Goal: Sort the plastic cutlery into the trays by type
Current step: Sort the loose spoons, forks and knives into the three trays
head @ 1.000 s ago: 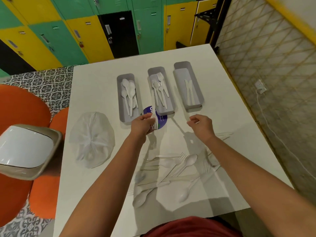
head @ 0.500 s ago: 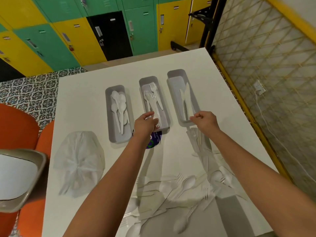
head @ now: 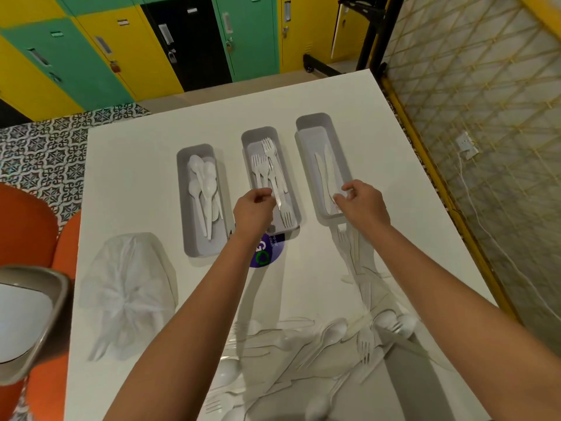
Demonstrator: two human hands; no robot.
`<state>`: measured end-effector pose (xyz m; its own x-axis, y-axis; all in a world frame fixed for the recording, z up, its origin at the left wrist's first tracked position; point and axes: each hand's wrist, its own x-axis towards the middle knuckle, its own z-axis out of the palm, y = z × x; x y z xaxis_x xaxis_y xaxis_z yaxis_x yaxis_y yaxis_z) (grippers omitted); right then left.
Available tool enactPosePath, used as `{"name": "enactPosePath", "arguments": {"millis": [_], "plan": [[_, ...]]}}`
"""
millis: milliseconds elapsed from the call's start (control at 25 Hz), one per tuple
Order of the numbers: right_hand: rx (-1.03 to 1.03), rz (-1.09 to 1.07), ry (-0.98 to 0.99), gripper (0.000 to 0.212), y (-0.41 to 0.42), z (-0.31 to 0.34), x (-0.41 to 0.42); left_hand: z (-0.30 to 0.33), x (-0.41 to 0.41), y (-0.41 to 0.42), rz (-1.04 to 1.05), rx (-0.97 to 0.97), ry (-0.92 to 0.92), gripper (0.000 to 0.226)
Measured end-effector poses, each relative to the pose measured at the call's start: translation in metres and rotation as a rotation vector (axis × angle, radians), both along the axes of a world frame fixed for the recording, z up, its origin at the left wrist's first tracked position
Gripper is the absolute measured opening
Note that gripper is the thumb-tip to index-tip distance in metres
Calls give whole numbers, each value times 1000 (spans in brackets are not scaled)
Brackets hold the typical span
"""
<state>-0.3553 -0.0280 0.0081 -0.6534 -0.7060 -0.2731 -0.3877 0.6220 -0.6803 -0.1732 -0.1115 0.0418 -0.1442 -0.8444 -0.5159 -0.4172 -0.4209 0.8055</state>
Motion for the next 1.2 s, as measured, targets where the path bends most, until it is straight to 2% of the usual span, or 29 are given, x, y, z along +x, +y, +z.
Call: {"name": "enactPosePath", "arguments": {"millis": [160,440,680,880,1040,1200], "plan": [[-80,-6,-3,5,34,-12,18,-1,11,24,-63,-41,44,20],[256,142,157,21,87,-34,40,-12,46,70,-227,-79,-67,20],[390,166,289,18,109,-37,63,-34,95,98,-473,-126,-337,21],[432,159,302,20,112,-37,74,-47,131,116,-761,-188,-607,28],[449,158,294,22,113,-35,84,-55,143,132,-874,-242,-671,36],[455,164,282,22,117,-32,93,-61,143,137,-858,-273,-628,36]]}}
